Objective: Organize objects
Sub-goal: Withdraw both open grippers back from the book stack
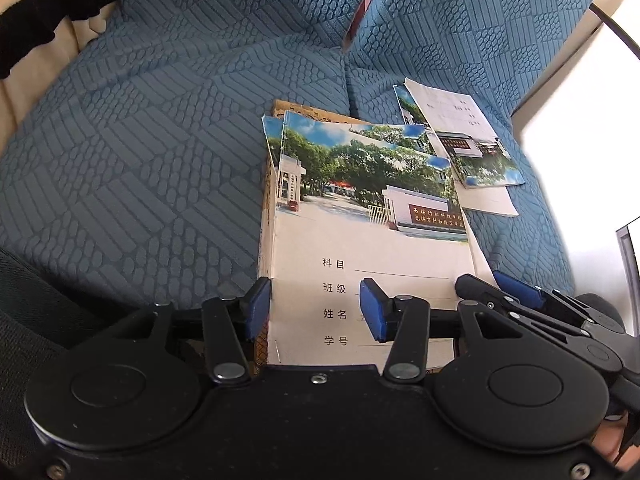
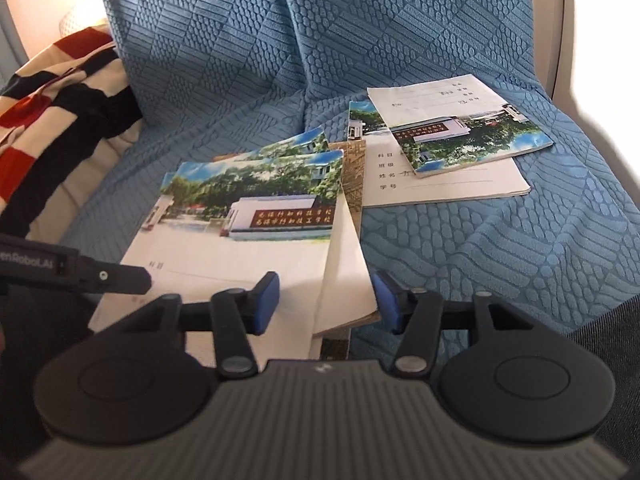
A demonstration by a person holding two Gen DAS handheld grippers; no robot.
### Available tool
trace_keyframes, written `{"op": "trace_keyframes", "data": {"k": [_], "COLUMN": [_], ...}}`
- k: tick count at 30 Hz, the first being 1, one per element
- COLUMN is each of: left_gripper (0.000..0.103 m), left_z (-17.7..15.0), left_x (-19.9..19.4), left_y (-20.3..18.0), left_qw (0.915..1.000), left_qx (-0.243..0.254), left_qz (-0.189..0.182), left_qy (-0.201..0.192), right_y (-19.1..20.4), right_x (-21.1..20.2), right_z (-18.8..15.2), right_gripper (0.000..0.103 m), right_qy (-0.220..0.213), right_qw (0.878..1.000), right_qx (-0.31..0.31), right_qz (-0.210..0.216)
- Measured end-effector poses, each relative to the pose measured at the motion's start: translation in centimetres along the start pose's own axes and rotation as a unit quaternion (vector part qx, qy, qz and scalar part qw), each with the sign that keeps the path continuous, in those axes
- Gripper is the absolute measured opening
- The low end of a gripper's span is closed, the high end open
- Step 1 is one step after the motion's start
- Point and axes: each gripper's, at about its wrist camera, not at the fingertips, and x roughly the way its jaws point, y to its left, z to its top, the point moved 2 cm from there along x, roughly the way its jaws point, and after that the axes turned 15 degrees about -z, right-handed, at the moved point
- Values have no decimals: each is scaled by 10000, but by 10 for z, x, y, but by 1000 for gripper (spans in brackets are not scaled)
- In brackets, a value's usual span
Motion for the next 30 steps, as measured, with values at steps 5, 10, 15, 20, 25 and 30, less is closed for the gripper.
{"op": "trace_keyframes", "data": {"k": [5,10,15,20,25,30], "left_gripper": [45,46,45,44,44,44], "left_z": [-1,-2,0,6,14,17], "left_x": [-1,-2,-5,-15,-26,-37], "left_y": [-2,-2,0,1,-8,-27], "left_qw": [10000,10000,10000,9998,9993,9986], "left_qx": [30,53,61,37,104,196], "left_qz": [1,55,32,42,74,3], "left_qy": [14,43,16,-167,-365,-499], "right_y": [7,9,5,-5,-17,-27], "right_x": [-9,-14,-16,-24,-41,-63], "right_z": [-1,-3,-2,6,15,25], "right_gripper": [32,30,30,31,32,32], "right_qy": [4,116,177,71,-280,-705], "right_qw": [9996,9993,9993,9990,9978,9953], "right_qx": [-255,-259,-72,279,529,631], "right_qz": [70,225,317,351,296,198]}}
